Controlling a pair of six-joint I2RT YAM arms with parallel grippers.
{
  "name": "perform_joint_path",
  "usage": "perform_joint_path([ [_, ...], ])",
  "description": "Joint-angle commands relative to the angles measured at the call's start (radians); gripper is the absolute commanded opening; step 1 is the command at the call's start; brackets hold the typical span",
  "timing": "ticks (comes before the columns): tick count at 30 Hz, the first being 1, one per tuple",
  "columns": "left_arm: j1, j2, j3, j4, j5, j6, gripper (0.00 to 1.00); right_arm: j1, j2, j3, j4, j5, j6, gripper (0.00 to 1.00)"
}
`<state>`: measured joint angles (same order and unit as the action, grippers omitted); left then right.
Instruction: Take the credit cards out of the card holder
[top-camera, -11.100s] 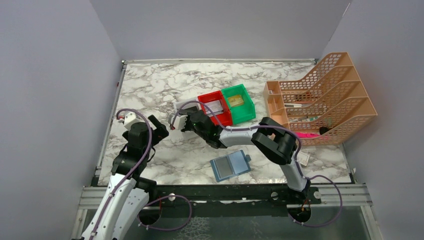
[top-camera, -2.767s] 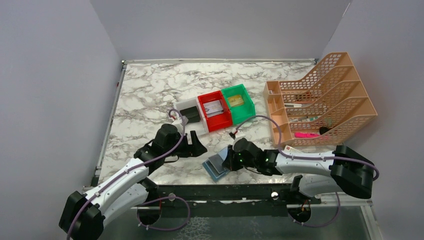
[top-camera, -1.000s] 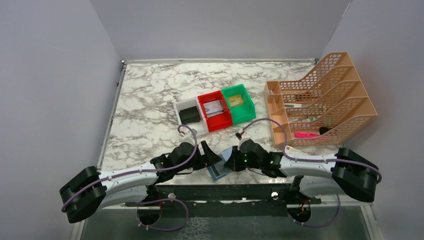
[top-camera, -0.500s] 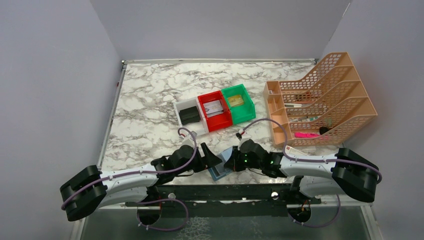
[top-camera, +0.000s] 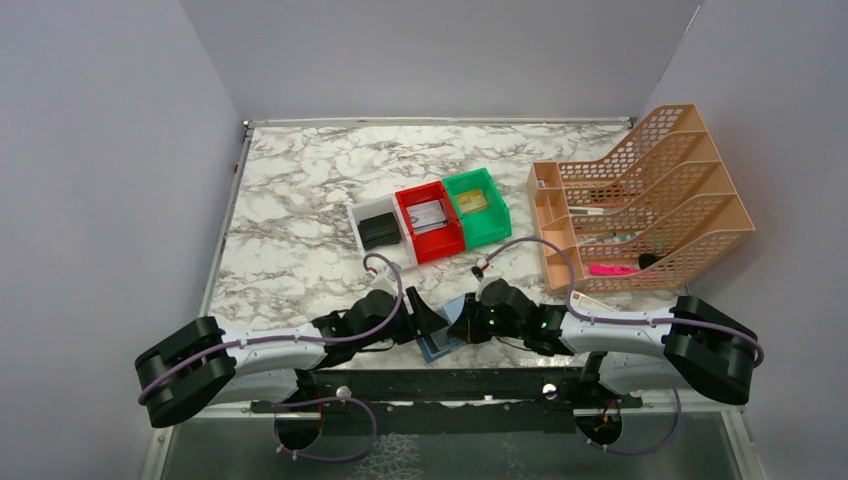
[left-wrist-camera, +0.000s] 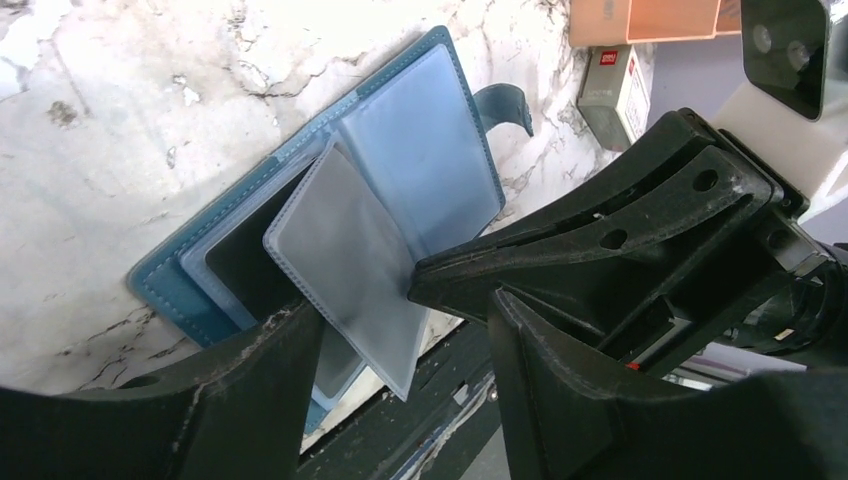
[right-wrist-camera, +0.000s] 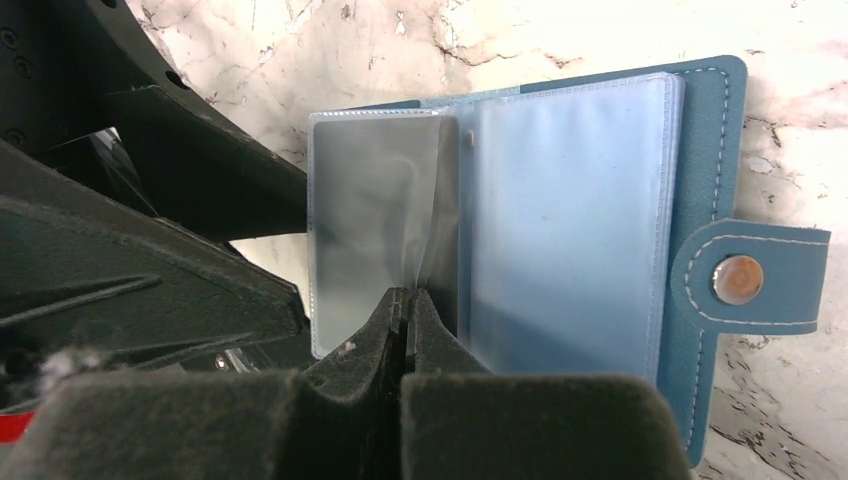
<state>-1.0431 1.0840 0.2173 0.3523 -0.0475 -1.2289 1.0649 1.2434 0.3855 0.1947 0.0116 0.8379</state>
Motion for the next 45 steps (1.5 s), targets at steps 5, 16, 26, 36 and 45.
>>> perform_joint_path([
  [5,-0.011,0.088,0.071,0.166,0.078,0.068,0.54,-0.005,-0.036,-0.029,0.034,-0.011,0.008,0.02],
  [16,-0.014,0.272,0.207,0.207,0.163,0.143,0.54,-0.006,-0.253,0.076,-0.539,0.389,0.173,0.29],
  [26,-0.034,0.328,0.246,0.220,0.137,0.173,0.56,-0.006,-0.295,0.102,-0.701,0.547,0.281,0.29],
  [36,-0.032,0.103,0.179,-0.079,-0.079,0.198,0.69,-0.005,-0.325,0.084,-0.445,0.285,0.005,0.30],
  [45,-0.032,0.032,0.199,-0.240,-0.159,0.248,0.73,-0.005,-0.194,0.073,-0.334,0.169,-0.043,0.30],
])
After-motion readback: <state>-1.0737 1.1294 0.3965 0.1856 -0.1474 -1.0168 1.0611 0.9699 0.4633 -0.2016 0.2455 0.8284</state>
